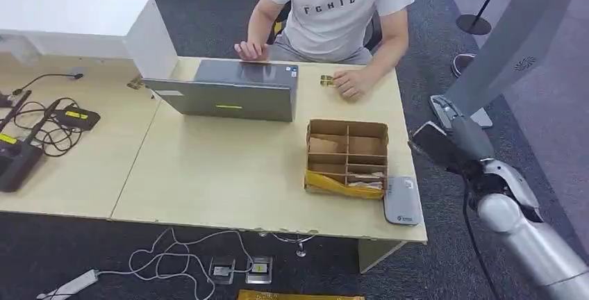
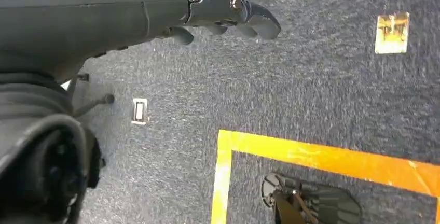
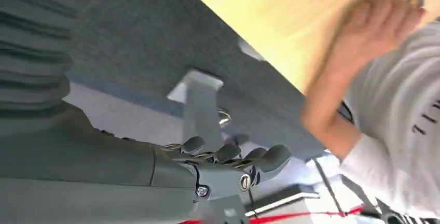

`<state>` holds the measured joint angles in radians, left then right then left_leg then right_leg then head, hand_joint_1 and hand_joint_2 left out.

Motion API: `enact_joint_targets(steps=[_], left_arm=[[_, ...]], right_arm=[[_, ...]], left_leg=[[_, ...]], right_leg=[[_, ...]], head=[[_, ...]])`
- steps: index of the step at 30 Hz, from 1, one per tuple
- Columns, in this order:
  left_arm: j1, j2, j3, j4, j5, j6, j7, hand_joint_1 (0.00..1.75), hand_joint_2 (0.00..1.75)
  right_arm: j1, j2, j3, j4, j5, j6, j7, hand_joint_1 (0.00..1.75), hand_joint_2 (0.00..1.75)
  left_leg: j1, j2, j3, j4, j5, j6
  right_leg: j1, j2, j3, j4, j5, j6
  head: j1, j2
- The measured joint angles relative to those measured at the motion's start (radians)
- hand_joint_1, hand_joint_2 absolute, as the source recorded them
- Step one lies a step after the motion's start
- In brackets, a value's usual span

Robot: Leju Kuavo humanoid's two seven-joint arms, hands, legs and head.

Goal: Pass the card to the sensor for recognition and then transmit it.

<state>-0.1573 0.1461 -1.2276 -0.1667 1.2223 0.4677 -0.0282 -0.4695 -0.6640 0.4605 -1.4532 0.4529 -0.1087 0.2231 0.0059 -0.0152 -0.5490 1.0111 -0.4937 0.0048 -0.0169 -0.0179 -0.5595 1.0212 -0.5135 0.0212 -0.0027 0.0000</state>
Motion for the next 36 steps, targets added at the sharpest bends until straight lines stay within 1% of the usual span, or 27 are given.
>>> enact_joint_targets(steps=[2, 5, 7, 11, 14, 16, 18, 23, 25, 27, 31, 36], left_arm=[[0.001, 0.000, 0.000, 0.000, 0.002, 0.007, 0.002, 0.00, 0.00], [-0.001, -0.001, 0.001, 0.000, 0.005, 0.015, 0.010, 0.00, 0.00], [0.000, -0.002, 0.001, 0.000, 0.006, 0.016, 0.014, 0.00, 0.00], [-0.001, -0.004, 0.002, 0.000, 0.011, 0.026, 0.017, 0.00, 0.00], [-0.001, -0.006, 0.002, 0.000, 0.011, 0.035, 0.020, 0.00, 0.00], [-0.001, -0.009, 0.002, 0.000, 0.011, 0.038, 0.021, 0.00, 0.00], [-0.001, -0.010, 0.002, 0.000, 0.011, 0.039, 0.022, 0.00, 0.00], [-0.002, -0.013, 0.002, 0.000, 0.010, 0.040, 0.025, 0.00, 0.00], [-0.002, -0.014, 0.002, 0.000, 0.008, 0.042, 0.029, 0.00, 0.00], [-0.002, -0.015, 0.002, 0.000, 0.007, 0.047, 0.035, 0.00, 0.00], [-0.002, -0.017, 0.002, 0.000, 0.008, 0.056, 0.041, 0.00, 0.00], [-0.003, -0.022, 0.002, 0.000, 0.010, 0.059, 0.051, 0.00, 0.00]], right_arm=[[0.044, -0.033, -0.009, -0.078, -0.018, -0.014, 0.023, 0.00, 1.75], [0.091, -0.083, -0.018, -0.147, -0.018, -0.039, 0.008, 0.00, 1.75], [0.107, -0.111, -0.021, -0.183, -0.018, -0.042, 0.004, 0.00, 1.75], [0.123, -0.147, -0.024, -0.234, -0.023, -0.048, -0.006, 0.00, 1.75], [0.147, -0.170, -0.021, -0.259, 0.008, -0.093, -0.008, 0.00, 1.75], [0.168, -0.181, -0.012, -0.261, 0.018, -0.135, -0.019, 0.00, 1.75], [0.189, -0.188, -0.006, -0.262, 0.023, -0.163, -0.028, 0.00, 1.75], [0.210, -0.205, 0.010, -0.262, 0.025, -0.168, -0.030, 0.00, 1.75], [0.219, -0.210, 0.015, -0.261, 0.020, -0.189, -0.027, 0.00, 1.75], [0.243, -0.215, 0.023, -0.262, 0.024, -0.225, -0.028, 0.00, 1.75], [0.276, -0.214, 0.047, -0.259, 0.084, -0.266, -0.027, 0.00, 1.75], [0.283, -0.202, 0.077, -0.254, 0.215, -0.279, -0.005, 0.00, 1.75]], left_leg=[[0.000, 0.005, 0.001, 0.000, -0.001, -0.001], [0.000, 0.005, 0.002, 0.000, -0.001, -0.001], [0.000, 0.005, 0.002, 0.000, -0.001, -0.001], [0.000, 0.006, 0.002, 0.000, -0.001, -0.001], [0.000, 0.005, 0.002, 0.000, -0.001, -0.001], [0.000, 0.005, 0.002, 0.000, -0.001, -0.001], [0.000, 0.005, 0.002, 0.000, -0.001, -0.001], [0.000, 0.005, 0.002, 0.000, -0.001, -0.001], [0.000, 0.005, 0.002, 0.000, -0.001, -0.001], [0.000, 0.005, 0.002, 0.000, -0.001, -0.001], [0.000, 0.005, 0.002, 0.000, -0.001, -0.001], [0.000, 0.005, 0.002, 0.000, -0.001, -0.001]], right_leg=[[0.000, 0.005, -0.001, 0.000, 0.000, 0.000], [0.000, 0.005, -0.001, 0.000, 0.000, 0.000], [0.000, 0.005, -0.001, 0.000, 0.000, 0.000], [0.000, 0.006, 0.000, 0.000, 0.000, 0.000], [0.000, 0.005, 0.000, 0.000, 0.000, 0.000], [0.000, 0.005, 0.000, 0.000, 0.000, 0.000], [0.000, 0.006, 0.000, 0.000, 0.000, 0.000], [0.000, 0.006, 0.000, 0.000, 0.000, 0.000], [0.000, 0.006, 0.000, 0.000, 0.000, 0.000], [0.000, 0.005, 0.000, 0.000, 0.000, 0.000], [0.000, 0.006, 0.000, 0.000, 0.000, 0.000], [0.000, 0.006, 0.000, 0.000, 0.000, 0.000]], head=[[-0.001, 0.000], [0.000, 0.000], [0.000, 0.000], [0.000, 0.000], [0.000, 0.000], [0.000, 0.000], [0.000, 0.000], [-0.001, 0.000], [0.000, 0.000], [0.000, 0.000], [0.000, 0.000], [0.000, 0.000]])
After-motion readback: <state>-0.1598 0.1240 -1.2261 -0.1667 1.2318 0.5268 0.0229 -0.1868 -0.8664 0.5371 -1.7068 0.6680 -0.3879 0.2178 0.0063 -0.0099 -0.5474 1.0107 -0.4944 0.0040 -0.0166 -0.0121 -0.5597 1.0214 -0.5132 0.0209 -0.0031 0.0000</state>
